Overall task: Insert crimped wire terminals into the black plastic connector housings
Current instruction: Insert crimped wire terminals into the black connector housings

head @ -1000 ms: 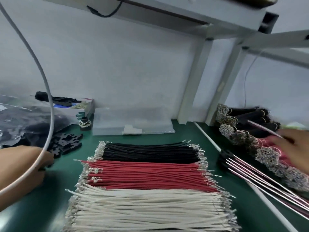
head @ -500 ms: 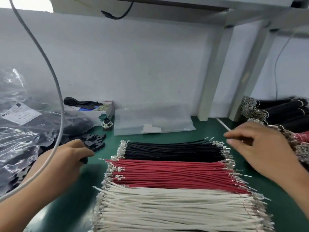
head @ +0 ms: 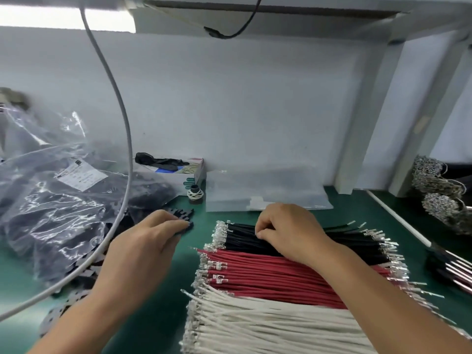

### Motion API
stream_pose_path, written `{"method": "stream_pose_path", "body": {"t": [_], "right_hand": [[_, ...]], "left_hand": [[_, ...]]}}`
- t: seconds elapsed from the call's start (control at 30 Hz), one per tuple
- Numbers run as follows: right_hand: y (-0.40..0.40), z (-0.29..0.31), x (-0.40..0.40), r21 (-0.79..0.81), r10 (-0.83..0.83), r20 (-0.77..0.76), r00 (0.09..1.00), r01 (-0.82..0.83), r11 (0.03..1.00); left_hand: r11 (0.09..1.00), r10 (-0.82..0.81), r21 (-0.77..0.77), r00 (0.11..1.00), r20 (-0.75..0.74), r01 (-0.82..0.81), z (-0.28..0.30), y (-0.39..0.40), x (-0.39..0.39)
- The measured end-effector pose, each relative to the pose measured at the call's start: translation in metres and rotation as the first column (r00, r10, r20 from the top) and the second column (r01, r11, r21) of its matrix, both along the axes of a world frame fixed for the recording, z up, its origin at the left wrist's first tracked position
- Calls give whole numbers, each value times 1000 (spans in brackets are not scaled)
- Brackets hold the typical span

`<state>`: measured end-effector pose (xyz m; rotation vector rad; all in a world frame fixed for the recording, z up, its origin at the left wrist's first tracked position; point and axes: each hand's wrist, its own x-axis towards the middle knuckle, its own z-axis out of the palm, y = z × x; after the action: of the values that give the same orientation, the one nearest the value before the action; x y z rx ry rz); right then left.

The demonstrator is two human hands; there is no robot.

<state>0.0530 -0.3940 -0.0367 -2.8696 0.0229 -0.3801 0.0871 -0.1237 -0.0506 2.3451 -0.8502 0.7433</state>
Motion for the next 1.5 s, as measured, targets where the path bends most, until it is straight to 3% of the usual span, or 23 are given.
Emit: {"method": "stream_pose_path", "body": {"t": [0.2, 0.37, 0.53, 0.63, 0.73, 0.83, 0.97, 1.03, 1.13, 1.23, 1.3, 1.37, 1.5], "right_hand": [[1, 2, -4, -30, 59, -16, 998, -59, 998], [-6, 16, -10, -69, 77, 140, 987, -68, 995], [-19, 45, -13, 152, 29, 326, 945, -82, 985], [-26, 62, -12, 261, -69, 480, 875, -67, 963], [-34, 75, -11, 465, -200, 576, 792, -116, 878], [-37, 76, -7, 625, -292, 564, 772, -167, 763], [-30, 90, -6, 704, -336, 579, 743, -248, 665], [-27, 106, -10, 633, -283, 635, 719, -275, 724], [-17, 113, -29, 253, -70, 676, 734, -141, 957], [4, 76, -59, -24, 134, 586, 799, -148, 989], [19, 41, -74, -32, 189, 560, 807, -207, 978], [26, 18, -81, 87, 154, 564, 812, -243, 966], [28, 3, -82, 196, 112, 557, 823, -261, 945]], "left_hand": [[989, -49, -143, 998, -49, 42, -5, -6, 0], [958, -83, -284, 988, -134, 42, -7, -11, -1], [950, -39, -312, 994, -99, 6, -8, -11, -2], [939, -77, -343, 983, -169, 15, -10, -14, -4], [924, -62, -380, 973, -225, -29, -12, -16, -7], [924, 14, -379, 994, -106, -53, -7, -12, -5], [891, -158, -437, 987, -36, 127, -5, -18, -13], [870, -241, -469, 962, -130, 155, -10, -24, -17], [771, -395, -626, 859, -325, 118, -9, -22, -13], [633, -586, -770, 701, -408, 82, -1, -20, -15], [586, -675, -804, 609, -416, 99, 1, -22, -20], [577, -712, -810, 551, -436, 105, 2, -23, -23], [579, -732, -809, 501, -461, 101, 4, -24, -26]]}}
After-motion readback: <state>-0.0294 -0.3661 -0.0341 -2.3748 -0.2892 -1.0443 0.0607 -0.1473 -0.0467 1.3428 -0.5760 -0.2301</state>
